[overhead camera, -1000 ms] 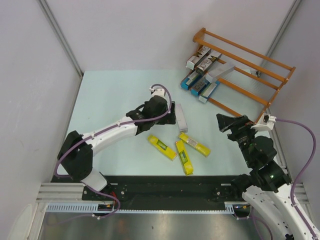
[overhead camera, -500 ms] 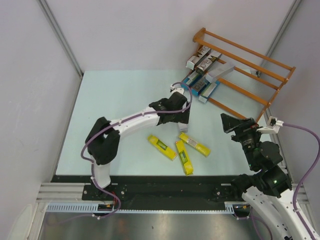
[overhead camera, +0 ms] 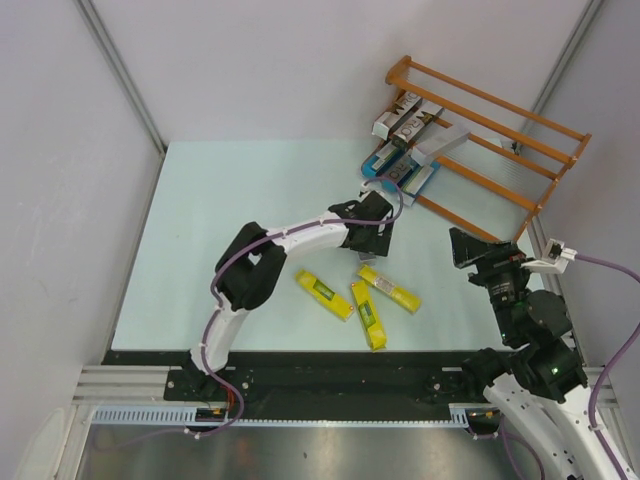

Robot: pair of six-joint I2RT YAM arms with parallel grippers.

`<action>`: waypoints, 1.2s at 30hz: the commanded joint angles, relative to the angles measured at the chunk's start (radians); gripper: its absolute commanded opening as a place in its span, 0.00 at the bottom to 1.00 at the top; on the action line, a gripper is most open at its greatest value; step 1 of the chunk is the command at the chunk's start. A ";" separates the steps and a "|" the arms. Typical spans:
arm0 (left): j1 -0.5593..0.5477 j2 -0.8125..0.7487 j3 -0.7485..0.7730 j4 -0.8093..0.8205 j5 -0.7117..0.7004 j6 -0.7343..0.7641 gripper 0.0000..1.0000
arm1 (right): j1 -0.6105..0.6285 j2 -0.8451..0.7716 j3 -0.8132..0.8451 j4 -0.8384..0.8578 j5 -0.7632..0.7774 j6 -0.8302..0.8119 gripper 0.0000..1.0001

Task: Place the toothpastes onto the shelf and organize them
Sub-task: Pick up the toothpaste from the center of the board.

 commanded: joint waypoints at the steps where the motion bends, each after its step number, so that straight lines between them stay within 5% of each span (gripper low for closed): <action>1: -0.002 0.028 0.054 0.016 0.032 -0.005 0.96 | -0.003 -0.026 -0.003 0.010 0.031 -0.014 1.00; 4: -0.002 0.041 0.051 0.018 0.040 -0.003 0.89 | -0.001 -0.032 -0.002 0.004 0.037 -0.015 1.00; 8: 0.001 0.021 0.016 0.024 0.025 0.003 0.56 | -0.001 -0.034 -0.003 0.002 0.039 -0.009 0.99; 11: 0.004 -0.014 -0.023 0.035 0.006 0.004 0.41 | -0.001 -0.029 -0.003 0.004 0.034 -0.008 1.00; 14: 0.005 -0.057 -0.055 0.044 -0.021 0.015 0.35 | -0.003 -0.025 -0.003 0.004 0.031 -0.001 1.00; 36: -0.021 -0.447 -0.192 0.108 -0.017 0.152 0.33 | -0.001 0.049 -0.003 0.047 -0.045 0.009 1.00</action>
